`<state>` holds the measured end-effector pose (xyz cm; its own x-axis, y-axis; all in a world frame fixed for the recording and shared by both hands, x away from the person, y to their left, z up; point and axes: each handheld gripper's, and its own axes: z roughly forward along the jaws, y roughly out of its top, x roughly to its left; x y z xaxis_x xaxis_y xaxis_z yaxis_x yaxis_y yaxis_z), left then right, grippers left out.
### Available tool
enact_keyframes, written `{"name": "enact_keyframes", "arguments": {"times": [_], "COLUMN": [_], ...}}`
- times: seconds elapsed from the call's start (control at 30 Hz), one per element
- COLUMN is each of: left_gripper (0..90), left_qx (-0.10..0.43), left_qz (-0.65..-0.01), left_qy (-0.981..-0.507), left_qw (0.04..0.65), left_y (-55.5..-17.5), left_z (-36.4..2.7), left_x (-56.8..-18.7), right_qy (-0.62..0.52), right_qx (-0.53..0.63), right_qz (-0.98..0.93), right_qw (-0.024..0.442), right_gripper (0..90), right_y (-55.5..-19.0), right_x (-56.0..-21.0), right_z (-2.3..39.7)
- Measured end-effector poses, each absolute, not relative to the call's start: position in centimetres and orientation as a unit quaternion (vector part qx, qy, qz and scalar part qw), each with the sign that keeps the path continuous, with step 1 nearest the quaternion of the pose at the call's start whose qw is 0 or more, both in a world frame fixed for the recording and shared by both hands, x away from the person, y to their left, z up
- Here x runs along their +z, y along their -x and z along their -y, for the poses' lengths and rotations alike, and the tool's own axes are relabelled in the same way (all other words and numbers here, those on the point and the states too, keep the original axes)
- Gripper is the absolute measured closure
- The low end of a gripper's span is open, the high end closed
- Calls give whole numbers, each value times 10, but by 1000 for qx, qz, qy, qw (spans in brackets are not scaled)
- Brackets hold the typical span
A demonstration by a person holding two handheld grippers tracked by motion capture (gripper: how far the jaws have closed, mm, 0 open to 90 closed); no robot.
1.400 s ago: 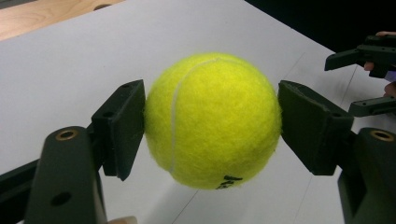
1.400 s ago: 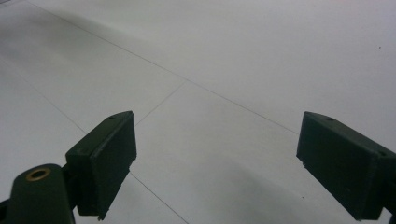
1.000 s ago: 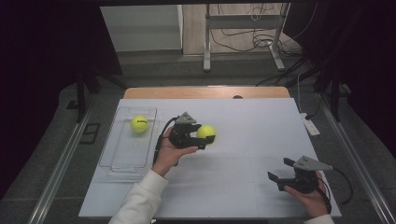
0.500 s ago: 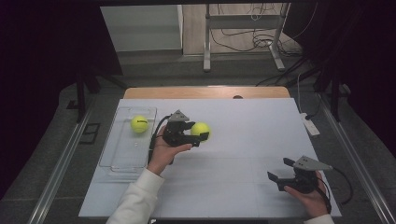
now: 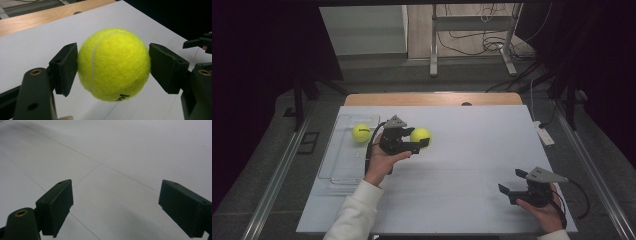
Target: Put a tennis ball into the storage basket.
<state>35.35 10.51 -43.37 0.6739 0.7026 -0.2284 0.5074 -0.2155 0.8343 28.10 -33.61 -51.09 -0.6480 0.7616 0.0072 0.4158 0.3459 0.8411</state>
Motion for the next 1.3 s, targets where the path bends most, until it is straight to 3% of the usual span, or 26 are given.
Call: {"name": "enact_keyframes", "arguments": {"times": [1.3], "left_gripper": [276], "left_qx": [119], "left_qz": [-420], "left_qy": [-752], "left_qw": [495], "left_y": [-349], "left_z": [-138], "left_x": [-428], "right_qy": [-368], "right_qx": [438], "right_qz": [-796], "right_qw": [198], "right_gripper": [131], "right_y": [-281], "right_x": [-510], "right_z": [336]}}
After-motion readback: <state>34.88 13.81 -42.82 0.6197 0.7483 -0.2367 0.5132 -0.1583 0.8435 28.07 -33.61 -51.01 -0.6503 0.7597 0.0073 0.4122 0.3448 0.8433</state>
